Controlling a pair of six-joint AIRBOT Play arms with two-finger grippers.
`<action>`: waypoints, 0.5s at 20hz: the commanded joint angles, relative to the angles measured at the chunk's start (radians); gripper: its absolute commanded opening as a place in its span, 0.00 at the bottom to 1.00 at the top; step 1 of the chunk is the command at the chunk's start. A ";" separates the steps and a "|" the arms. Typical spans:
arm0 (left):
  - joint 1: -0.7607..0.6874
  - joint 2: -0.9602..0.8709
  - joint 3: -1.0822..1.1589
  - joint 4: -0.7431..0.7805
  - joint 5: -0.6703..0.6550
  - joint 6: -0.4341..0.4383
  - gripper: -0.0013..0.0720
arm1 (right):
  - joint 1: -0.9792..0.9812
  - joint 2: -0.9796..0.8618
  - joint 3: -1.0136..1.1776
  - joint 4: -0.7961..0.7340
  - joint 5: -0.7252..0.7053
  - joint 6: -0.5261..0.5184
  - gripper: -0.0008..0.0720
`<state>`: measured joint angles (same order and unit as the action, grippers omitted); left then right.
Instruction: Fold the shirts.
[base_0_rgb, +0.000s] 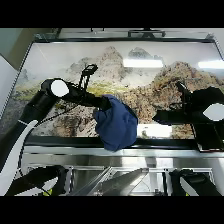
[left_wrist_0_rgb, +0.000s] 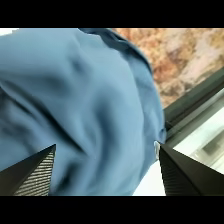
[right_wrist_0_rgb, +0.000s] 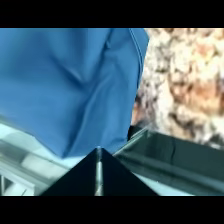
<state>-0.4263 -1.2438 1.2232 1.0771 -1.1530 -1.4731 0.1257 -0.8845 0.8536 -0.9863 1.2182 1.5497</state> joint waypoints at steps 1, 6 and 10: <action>0.084 -0.013 0.040 0.005 -0.088 0.007 0.99 | 0.000 -0.011 0.011 0.000 -0.054 -0.098 0.73; 0.257 0.036 -0.056 0.002 -0.263 0.007 0.99 | -0.031 -0.163 0.013 0.008 -0.122 -0.191 0.64; 0.233 0.161 -0.415 -0.007 -0.114 0.031 0.99 | -0.063 -0.368 0.012 0.084 -0.108 -0.353 0.64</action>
<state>-0.1944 -1.1519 1.0035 1.0782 -1.3373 -1.4559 0.0795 -1.1324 0.8650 -0.9501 1.1130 1.3113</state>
